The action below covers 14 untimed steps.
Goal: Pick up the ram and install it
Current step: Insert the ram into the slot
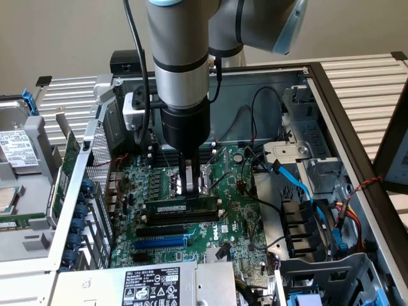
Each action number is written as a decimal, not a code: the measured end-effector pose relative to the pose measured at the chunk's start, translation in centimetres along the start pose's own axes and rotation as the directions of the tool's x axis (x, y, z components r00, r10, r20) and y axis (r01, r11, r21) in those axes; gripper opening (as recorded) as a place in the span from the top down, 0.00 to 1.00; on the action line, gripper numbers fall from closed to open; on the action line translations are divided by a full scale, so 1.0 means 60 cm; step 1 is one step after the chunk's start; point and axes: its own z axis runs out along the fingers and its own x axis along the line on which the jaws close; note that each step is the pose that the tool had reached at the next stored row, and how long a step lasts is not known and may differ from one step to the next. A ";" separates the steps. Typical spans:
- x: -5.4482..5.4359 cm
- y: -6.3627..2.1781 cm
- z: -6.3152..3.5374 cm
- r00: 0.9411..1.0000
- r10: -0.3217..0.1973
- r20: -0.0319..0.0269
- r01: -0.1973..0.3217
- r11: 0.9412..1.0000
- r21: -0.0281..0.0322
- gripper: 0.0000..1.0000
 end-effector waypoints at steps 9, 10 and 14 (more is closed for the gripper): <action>0.000 0.000 0.001 1.000 0.004 0.000 -0.004 1.000 0.003 0.87; 0.000 0.000 0.001 1.000 0.005 0.000 -0.005 1.000 0.004 0.87; 0.000 0.000 0.001 1.000 0.012 0.000 -0.012 1.000 0.004 0.87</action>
